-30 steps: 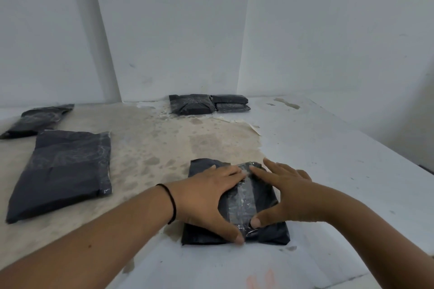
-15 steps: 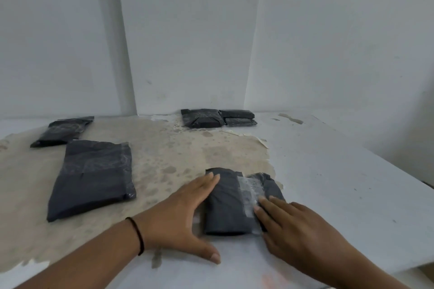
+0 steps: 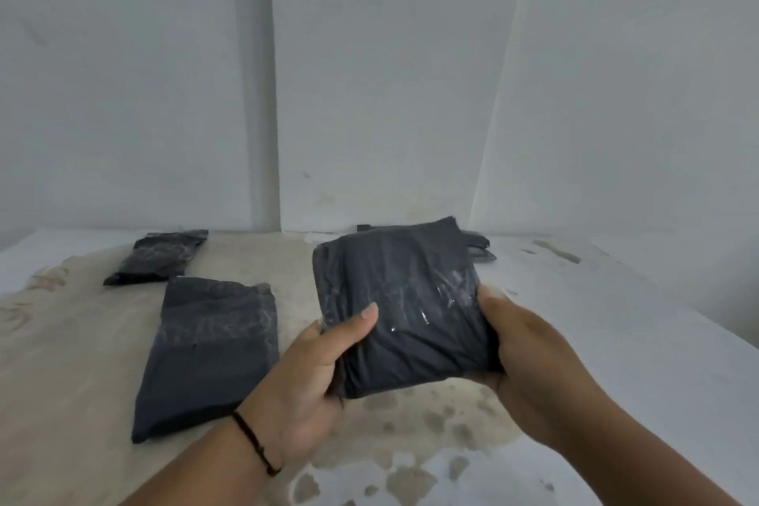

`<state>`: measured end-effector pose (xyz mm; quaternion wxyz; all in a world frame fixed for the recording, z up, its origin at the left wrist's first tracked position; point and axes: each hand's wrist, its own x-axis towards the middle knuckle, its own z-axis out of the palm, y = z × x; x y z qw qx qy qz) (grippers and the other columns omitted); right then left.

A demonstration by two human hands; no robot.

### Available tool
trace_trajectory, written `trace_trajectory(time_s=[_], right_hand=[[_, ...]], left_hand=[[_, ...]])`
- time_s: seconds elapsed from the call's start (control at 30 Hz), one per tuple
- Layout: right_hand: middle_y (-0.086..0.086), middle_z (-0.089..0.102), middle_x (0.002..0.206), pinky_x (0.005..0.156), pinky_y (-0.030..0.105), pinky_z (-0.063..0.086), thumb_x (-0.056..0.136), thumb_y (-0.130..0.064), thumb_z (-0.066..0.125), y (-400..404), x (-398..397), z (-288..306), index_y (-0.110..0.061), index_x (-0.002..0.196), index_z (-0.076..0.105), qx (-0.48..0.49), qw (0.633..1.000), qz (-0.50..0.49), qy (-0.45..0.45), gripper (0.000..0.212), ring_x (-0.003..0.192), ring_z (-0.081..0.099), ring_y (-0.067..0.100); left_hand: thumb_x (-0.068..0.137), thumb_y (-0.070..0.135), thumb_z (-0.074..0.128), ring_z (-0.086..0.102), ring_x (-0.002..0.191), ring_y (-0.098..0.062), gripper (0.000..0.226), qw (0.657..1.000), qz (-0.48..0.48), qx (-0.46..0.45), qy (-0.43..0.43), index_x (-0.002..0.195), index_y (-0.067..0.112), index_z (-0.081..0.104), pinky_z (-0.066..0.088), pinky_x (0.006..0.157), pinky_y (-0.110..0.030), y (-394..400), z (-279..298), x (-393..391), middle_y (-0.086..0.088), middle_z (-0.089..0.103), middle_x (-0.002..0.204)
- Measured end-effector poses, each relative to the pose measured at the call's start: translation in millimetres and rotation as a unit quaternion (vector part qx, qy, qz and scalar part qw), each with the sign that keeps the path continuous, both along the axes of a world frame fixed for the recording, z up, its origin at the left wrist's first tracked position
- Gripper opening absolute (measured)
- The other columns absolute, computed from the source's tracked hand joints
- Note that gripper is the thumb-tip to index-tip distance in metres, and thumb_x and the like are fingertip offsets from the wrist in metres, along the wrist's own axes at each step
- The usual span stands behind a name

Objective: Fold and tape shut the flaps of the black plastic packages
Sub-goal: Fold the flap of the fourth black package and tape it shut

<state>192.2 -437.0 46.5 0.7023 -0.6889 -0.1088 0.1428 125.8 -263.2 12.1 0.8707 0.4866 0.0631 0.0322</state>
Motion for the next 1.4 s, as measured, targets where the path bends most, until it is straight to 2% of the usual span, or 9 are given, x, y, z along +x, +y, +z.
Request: trace_trajectory(time_s=[0.17, 0.33, 0.43, 0.53, 0.8, 1.0, 1.1, 1.23, 1.4], right_hand=[[0.008, 0.073, 0.097, 0.054, 0.039, 0.056, 0.089, -0.049, 0.054, 29, 16, -16, -0.019, 0.101, 0.067, -0.044, 0.994, 0.090, 0.036, 0.035, 0.080, 0.072, 0.026], [0.017, 0.068, 0.087, 0.054, 0.032, 0.055, 0.092, -0.013, 0.058, 60, 30, -34, -0.001, 0.107, 0.061, -0.008, 0.986, 0.134, 0.097, 0.019, 0.065, 0.066, 0.023], [0.015, 0.067, 0.088, 0.053, 0.030, 0.054, 0.095, -0.011, 0.053, 88, 46, -39, -0.002, 0.105, 0.061, 0.023, 0.985, 0.110, 0.132, 0.016, 0.063, 0.064, 0.020], [0.009, 0.065, 0.091, 0.046, 0.027, 0.045, 0.098, -0.018, 0.049, 121, 69, -41, -0.012, 0.107, 0.060, -0.022, 0.990, 0.086, 0.111, 0.016, 0.065, 0.061, 0.017], [0.011, 0.055, 0.078, 0.040, 0.021, 0.047, 0.101, -0.015, 0.043, 212, 148, -56, -0.004, 0.109, 0.050, -0.020, 0.988, 0.050, 0.144, 0.016, 0.055, 0.052, 0.015], [0.016, 0.064, 0.094, 0.063, 0.033, 0.058, 0.096, -0.023, 0.053, 230, 175, -66, 0.001, 0.121, 0.051, -0.120, 0.993, -0.002, 0.025, 0.034, 0.063, 0.060, 0.020], [0.017, 0.051, 0.129, 0.079, 0.033, 0.046, 0.096, -0.035, 0.051, 229, 167, -66, -0.005, 0.130, 0.046, -0.387, 0.897, -0.053, -0.207, 0.046, 0.101, 0.056, 0.028], [0.011, 0.035, 0.145, 0.105, 0.048, 0.034, 0.094, -0.053, 0.038, 231, 149, -82, -0.022, 0.139, 0.039, -0.513, 0.765, -0.016, -0.389, 0.054, 0.133, 0.033, 0.031], [0.003, 0.006, 0.161, 0.118, 0.052, 0.008, 0.095, -0.059, 0.016, 230, 151, -102, -0.032, 0.150, 0.016, -0.530, 0.760, 0.083, -0.366, 0.062, 0.148, 0.001, 0.024]], left_hand=[[0.077, 0.012, 0.067, 0.071, 0.095, -0.029, 0.034, 0.996, 0.082, 0.022, 0.030, 0.108, -0.001, 0.068, 0.059, 0.079, -0.036, 37, -4, 9, -0.017, 0.073, 0.105], [0.078, 0.041, 0.069, 0.070, 0.097, -0.017, 0.044, 0.973, 0.101, 0.197, 0.062, 0.113, 0.013, 0.067, 0.054, 0.090, -0.036, 77, -1, 3, 0.000, 0.074, 0.106], [0.075, 0.070, 0.055, 0.057, 0.110, 0.000, 0.069, 0.843, 0.220, 0.485, 0.075, 0.131, 0.029, 0.054, 0.037, 0.105, -0.028, 116, -6, 2, 0.021, 0.062, 0.118], [0.082, 0.051, 0.062, 0.048, 0.117, -0.003, 0.054, 0.758, 0.289, 0.580, 0.070, 0.129, 0.026, 0.058, 0.032, 0.101, -0.022, 152, -17, -4, 0.008, 0.059, 0.130], [0.080, 0.022, 0.073, 0.052, 0.110, 0.006, 0.021, 0.765, 0.272, 0.583, 0.031, 0.096, 0.037, 0.070, 0.034, 0.100, -0.020, 186, -60, 5, 0.027, 0.059, 0.109], [0.081, 0.022, 0.072, 0.053, 0.109, 0.004, 0.019, 0.765, 0.276, 0.581, 0.017, 0.095, 0.035, 0.071, 0.034, 0.093, -0.012, 193, -69, 10, 0.025, 0.061, 0.110], [0.080, 0.021, 0.072, 0.054, 0.109, 0.004, 0.019, 0.763, 0.280, 0.583, 0.011, 0.095, 0.033, 0.072, 0.033, 0.089, -0.006, 194, -71, 10, 0.024, 0.061, 0.110], [0.081, 0.022, 0.071, 0.053, 0.109, 0.007, 0.019, 0.770, 0.281, 0.573, 0.014, 0.095, 0.034, 0.072, 0.034, 0.088, -0.006, 194, -73, 10, 0.026, 0.061, 0.110], [0.080, 0.022, 0.073, 0.054, 0.108, 0.007, 0.019, 0.779, 0.277, 0.562, 0.012, 0.093, 0.036, 0.073, 0.037, 0.096, -0.016, 195, -75, 11, 0.026, 0.063, 0.108]])
